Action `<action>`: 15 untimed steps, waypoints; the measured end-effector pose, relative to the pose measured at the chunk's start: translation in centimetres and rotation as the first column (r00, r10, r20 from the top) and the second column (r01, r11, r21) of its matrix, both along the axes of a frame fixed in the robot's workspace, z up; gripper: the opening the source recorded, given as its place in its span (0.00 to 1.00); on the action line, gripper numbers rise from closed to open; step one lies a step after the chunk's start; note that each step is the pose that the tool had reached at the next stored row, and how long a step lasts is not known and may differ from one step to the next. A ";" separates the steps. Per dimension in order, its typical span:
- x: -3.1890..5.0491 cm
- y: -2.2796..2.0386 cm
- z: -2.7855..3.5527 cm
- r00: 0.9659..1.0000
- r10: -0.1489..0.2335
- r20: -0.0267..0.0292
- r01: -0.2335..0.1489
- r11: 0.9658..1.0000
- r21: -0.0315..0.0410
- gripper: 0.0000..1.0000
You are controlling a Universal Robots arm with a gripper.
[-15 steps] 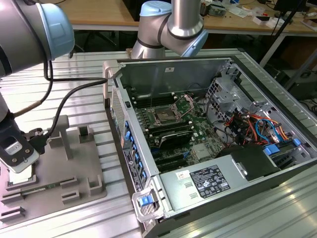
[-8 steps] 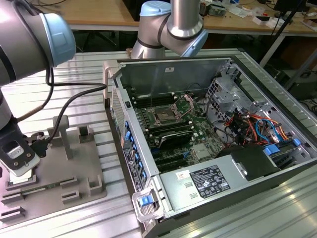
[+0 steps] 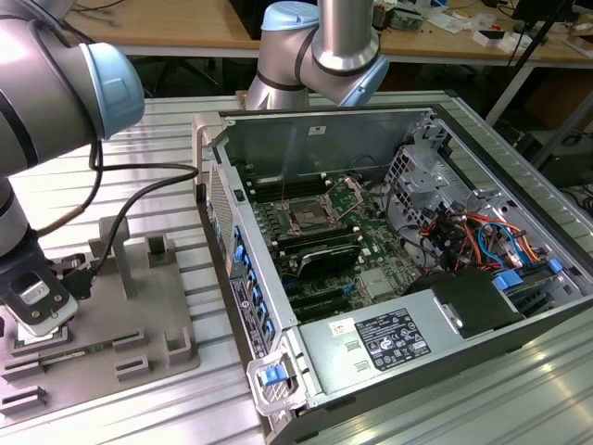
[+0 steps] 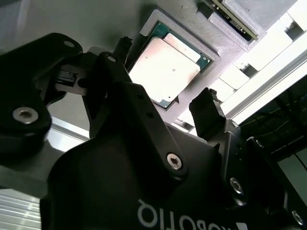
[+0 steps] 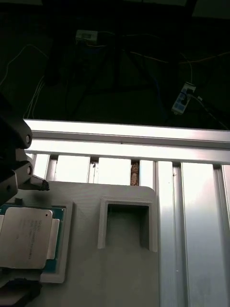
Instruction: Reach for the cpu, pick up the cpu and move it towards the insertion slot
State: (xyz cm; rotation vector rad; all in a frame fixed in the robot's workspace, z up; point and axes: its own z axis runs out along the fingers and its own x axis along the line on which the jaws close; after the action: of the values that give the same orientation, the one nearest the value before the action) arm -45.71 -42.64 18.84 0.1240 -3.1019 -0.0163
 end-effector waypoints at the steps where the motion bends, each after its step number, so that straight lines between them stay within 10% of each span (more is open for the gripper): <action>1: 0.00 0.00 0.01 1.000 0.000 0.000 0.000 1.000 0.000 0.77; 15: 0.00 0.01 -0.01 1.000 -0.002 0.002 0.002 1.000 0.001 0.68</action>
State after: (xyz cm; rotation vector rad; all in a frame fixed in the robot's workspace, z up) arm -45.72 -42.63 18.83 0.1215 -3.1040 -0.0173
